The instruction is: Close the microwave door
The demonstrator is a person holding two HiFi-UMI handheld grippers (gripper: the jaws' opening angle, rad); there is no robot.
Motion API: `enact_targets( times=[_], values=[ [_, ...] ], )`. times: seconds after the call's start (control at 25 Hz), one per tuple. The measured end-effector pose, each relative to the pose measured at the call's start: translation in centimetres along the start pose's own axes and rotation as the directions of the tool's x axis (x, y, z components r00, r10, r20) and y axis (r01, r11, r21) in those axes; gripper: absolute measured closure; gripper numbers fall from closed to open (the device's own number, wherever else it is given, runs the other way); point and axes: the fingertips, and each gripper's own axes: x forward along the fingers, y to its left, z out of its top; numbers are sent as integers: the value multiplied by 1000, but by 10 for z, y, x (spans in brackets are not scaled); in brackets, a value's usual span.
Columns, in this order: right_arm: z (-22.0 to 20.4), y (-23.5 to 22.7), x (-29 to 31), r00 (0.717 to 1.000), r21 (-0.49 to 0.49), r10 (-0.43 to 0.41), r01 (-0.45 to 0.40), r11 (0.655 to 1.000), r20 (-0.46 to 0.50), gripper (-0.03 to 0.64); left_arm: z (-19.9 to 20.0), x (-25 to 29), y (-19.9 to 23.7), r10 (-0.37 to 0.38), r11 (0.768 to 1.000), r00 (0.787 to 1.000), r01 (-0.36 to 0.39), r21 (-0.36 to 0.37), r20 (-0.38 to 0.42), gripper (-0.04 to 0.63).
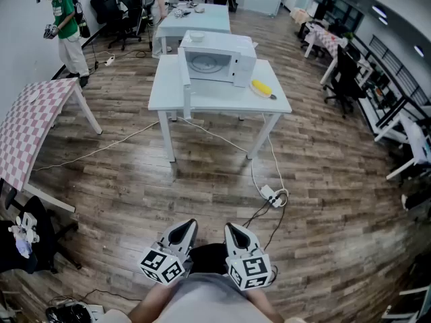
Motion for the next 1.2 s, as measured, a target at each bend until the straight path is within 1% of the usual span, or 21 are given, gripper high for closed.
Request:
enact_targets(
  times=[0.32, 0.52, 0.64, 0.84, 1.0, 1.2],
  values=[
    [23, -1, 5, 999, 17, 3, -4, 1000, 38, 594, 22, 21, -15, -48, 999, 999, 48, 6, 18, 577],
    [21, 1, 3, 1000, 6, 8, -8, 1000, 29, 594, 25, 22, -16, -50, 999, 999, 50, -7, 15, 577],
    [26, 2, 1, 999, 6, 12, -12, 1000, 40, 594, 27, 21, -18, -54, 998, 998, 54, -14, 21, 577],
    [35, 9, 2, 997, -1, 69, -69, 998, 45, 594, 28, 22, -18, -47, 998, 998, 48, -40, 29, 577],
    [34, 14, 7, 995, 6, 100, -101, 995, 28, 594, 31, 24, -16, -49, 997, 998, 51, -53, 35, 577],
    [34, 20, 23, 989, 11, 149, -149, 989, 2, 594, 32, 30, -6, -59, 997, 998, 59, -57, 16, 577]
  ],
)
